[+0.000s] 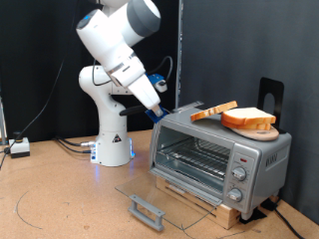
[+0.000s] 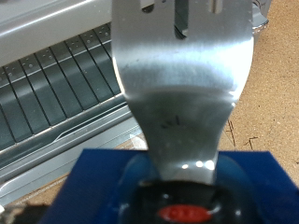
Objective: Make a piece of toast with the oven
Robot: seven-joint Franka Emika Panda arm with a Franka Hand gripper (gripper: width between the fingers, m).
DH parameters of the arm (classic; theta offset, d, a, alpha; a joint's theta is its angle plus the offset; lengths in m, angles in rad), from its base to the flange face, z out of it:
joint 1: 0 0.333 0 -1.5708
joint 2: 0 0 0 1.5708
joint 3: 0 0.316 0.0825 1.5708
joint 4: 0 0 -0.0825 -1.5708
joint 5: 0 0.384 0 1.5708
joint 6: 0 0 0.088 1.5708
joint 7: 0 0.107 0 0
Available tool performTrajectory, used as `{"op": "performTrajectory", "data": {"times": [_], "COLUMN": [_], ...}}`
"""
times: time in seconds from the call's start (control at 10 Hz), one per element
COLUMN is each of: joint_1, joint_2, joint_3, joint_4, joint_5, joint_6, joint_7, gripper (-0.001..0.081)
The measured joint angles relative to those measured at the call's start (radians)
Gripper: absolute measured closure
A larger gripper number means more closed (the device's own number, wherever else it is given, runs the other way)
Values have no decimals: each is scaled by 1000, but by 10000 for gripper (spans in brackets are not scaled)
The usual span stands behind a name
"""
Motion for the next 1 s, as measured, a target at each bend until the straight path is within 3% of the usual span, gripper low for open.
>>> {"op": "performTrajectory", "data": {"times": [0.2,0.6,0.8,1.0], "joint_1": [3,30,42,49], "joint_2": [3,-60,-120,-194], "joint_3": [2,-1,36,99], "joint_4": [-2,-2,-35,-102], "joint_5": [12,28,-38,-85], "joint_6": [-24,-338,-357,-320], "joint_7": [-1,-87,-117,-122], "gripper": [339,339,339,339]}}
